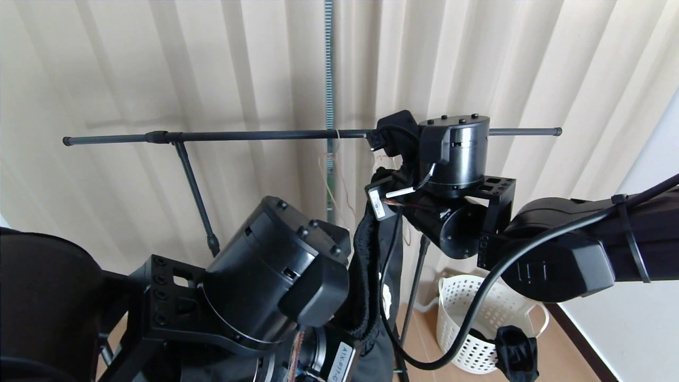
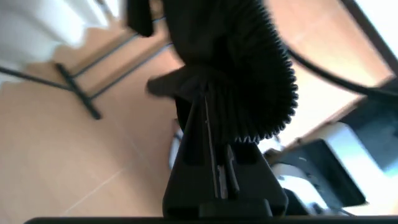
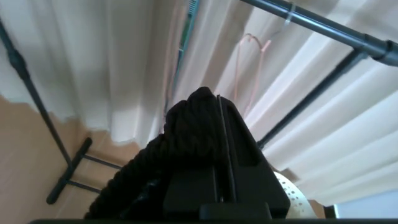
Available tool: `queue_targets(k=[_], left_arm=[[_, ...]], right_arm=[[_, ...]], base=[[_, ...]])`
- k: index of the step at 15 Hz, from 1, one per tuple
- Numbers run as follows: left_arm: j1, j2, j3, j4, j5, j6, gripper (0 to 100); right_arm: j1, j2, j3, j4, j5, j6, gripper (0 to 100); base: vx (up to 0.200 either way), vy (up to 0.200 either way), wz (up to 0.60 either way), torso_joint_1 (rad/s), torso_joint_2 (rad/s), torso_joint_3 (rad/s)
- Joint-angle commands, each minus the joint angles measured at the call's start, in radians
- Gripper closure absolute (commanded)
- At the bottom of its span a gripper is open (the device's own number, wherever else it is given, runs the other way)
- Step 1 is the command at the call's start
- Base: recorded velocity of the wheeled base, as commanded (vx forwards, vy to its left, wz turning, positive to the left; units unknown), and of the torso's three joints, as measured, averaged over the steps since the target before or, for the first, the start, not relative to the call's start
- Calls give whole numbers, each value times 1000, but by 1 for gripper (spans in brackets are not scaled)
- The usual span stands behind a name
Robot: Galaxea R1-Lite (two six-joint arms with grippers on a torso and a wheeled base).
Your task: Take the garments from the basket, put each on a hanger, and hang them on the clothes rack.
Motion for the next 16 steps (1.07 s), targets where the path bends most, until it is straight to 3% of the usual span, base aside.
queue_targets(k=[1,3,12,15,16], left_arm=[[-43,30,-3,-51,-7,-51,100],[-46,42,-2,-106,-7,-87,100],[-43,13,46,-118,4,-82,100],[33,-30,79,-117,4,-68,100],[98,-44,86,-115,4,-39,100]], right_arm=[[23,30,-25,2,0,1,100],[40,44,-33,9,0,1,100],[26,4,-11,12,0,41,100],[-30,-60,49,11,0,70,100],[-50,-103,88,11,0,84,100]], base=[[0,0,0,0,0,0],[0,0,0,0,0,0],[0,0,0,0,0,0],[0,0,0,0,0,0],[0,0,0,0,0,0]])
